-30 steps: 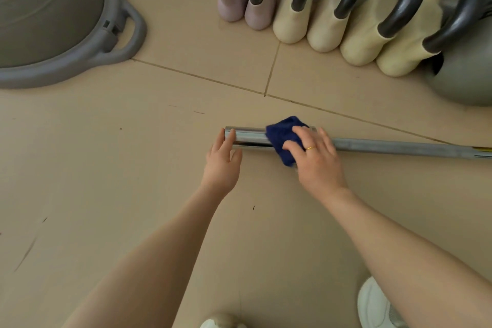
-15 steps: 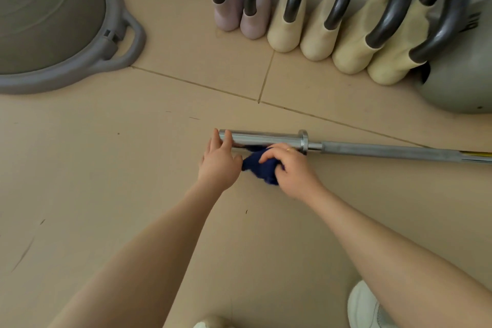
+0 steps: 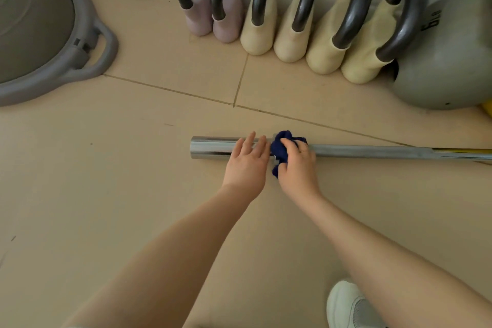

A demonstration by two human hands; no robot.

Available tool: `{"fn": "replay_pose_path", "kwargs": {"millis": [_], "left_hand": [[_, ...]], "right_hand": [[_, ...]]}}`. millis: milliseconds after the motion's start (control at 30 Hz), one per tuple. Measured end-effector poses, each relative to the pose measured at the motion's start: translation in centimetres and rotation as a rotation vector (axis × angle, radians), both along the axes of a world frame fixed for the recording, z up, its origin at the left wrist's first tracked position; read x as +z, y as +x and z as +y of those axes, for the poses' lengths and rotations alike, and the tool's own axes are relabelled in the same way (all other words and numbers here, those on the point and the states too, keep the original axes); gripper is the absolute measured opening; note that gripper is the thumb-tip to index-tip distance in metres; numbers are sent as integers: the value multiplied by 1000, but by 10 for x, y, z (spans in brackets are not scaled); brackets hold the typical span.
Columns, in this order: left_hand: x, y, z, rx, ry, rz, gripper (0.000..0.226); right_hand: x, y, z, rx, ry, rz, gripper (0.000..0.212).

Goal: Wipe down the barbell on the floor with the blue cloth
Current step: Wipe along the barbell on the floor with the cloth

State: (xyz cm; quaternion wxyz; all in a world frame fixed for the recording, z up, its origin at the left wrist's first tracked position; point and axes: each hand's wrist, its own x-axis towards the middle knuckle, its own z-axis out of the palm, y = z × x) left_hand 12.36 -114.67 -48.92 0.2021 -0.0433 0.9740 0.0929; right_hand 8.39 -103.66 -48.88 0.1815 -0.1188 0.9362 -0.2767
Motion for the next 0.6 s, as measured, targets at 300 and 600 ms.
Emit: {"fn": "replay_pose_path", "kwargs": {"millis": [300, 600], "left_hand": [[5, 0, 4, 45, -11, -49, 62], [9, 5, 6, 81, 17, -89, 66]], "right_hand": [[4, -18, -7, 112, 213, -27, 51], [3, -32, 3, 90, 158, -78, 35]]}}
